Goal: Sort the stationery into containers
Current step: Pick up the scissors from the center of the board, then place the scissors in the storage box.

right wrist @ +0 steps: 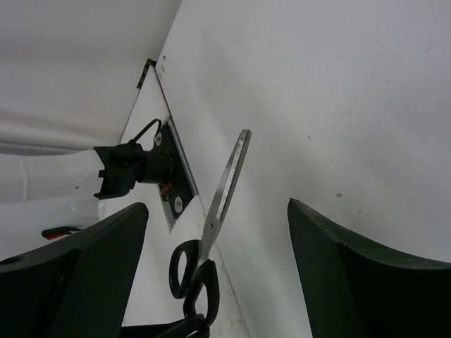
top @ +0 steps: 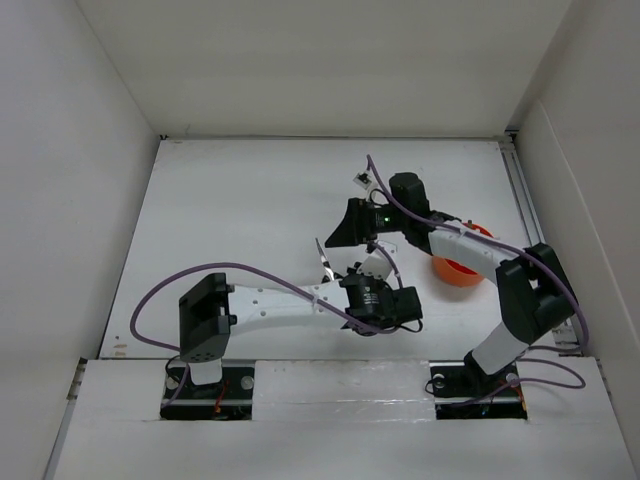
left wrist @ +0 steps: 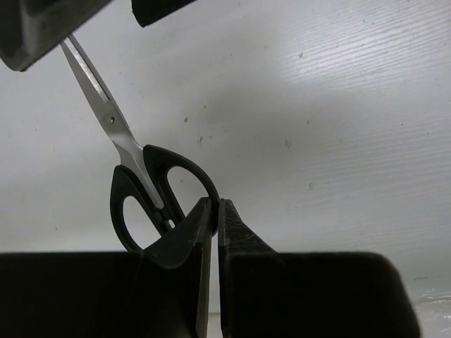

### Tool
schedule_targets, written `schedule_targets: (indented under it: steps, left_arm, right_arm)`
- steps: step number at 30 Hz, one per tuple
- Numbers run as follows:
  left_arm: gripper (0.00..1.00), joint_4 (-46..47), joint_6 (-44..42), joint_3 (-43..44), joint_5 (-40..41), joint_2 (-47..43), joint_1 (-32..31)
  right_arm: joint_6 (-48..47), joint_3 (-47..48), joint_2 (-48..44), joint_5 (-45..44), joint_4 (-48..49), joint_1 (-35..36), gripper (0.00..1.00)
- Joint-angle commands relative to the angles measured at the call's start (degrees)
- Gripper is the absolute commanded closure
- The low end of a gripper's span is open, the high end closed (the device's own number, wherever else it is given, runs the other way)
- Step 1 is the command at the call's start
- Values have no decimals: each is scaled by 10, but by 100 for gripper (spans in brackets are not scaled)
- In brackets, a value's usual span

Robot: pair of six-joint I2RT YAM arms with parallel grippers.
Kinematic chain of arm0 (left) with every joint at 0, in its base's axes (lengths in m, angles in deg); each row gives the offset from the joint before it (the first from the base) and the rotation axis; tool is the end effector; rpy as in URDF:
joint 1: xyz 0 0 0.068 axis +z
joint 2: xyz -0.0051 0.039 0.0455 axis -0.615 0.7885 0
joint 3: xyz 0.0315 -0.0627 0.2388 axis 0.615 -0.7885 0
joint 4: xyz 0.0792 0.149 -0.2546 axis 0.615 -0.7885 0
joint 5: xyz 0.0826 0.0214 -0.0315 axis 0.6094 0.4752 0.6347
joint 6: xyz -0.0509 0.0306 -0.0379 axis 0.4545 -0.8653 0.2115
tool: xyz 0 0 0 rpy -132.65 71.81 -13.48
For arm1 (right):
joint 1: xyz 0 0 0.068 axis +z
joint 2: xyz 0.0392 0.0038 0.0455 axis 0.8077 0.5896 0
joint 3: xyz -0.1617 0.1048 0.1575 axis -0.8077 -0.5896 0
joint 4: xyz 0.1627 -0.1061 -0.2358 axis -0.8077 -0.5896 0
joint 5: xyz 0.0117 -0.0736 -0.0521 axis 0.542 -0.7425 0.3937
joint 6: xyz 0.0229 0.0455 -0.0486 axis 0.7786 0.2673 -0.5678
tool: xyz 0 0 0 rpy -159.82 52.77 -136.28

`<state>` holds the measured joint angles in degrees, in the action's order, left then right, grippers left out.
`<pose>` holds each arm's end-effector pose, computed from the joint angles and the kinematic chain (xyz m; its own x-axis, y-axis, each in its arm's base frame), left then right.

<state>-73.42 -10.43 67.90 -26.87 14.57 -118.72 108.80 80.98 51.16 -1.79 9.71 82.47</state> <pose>0.1059 -0.3884 0.2128 -0.5936 0.2879 -0.7515 0.2625 0.9520 0.1574 0.3329 0.2318 0.1873 -0.8278 -0.0566 -0.5581 -0.5448 0.3184 0.7758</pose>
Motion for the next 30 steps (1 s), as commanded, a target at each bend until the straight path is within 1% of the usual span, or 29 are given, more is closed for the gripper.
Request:
schedule_targets:
  steps: [1, 6, 10, 15, 16, 19, 20, 21, 22, 24, 26, 27, 29, 30]
  left_arm:
    - [100, -35, 30, 36, 48, -31, -4]
    - [100, -46, 30, 56, 53, -31, -4]
    - [100, -46, 24, 62, 58, -31, -4]
    - [100, -46, 24, 62, 64, -31, -4]
    - [100, -46, 24, 62, 64, -31, -4]
    - [100, -46, 24, 56, 69, -31, -4]
    - [100, -46, 24, 56, 69, -31, -4]
    - [100, -46, 24, 56, 69, -31, -4]
    - [100, -46, 24, 56, 75, -31, -4]
    - [100, -46, 24, 51, 75, -31, -4]
    - [100, -46, 24, 51, 75, -26, -4]
    - [100, -46, 24, 51, 75, -26, -4]
    - [100, -46, 31, 51, 75, -26, -4]
    - [100, -46, 31, 51, 80, -26, -4]
  right_arm:
    - [-1, 30, 8, 13, 37, 10, 14]
    - [10, 30, 20, 26, 58, 22, 15]
    - [15, 30, 32, 43, 74, 29, 18]
    - [27, 19, 38, 74, 110, 34, 30]
    - [40, 19, 43, 82, 119, 34, 35]
    - [54, 6, 43, 100, 150, 34, 46]
    - [59, 6, 43, 101, 157, 40, 54]
    - [59, 6, 43, 101, 157, 40, 57]
    - [59, 6, 48, 101, 157, 40, 57]
    - [59, -1, 49, 101, 162, 45, 65]
    - [64, -7, 55, 101, 170, 45, 71]
    - [64, -7, 55, 101, 178, 45, 82]
    - [70, -13, 55, 107, 186, 45, 88]
    - [75, -13, 55, 107, 192, 45, 95]
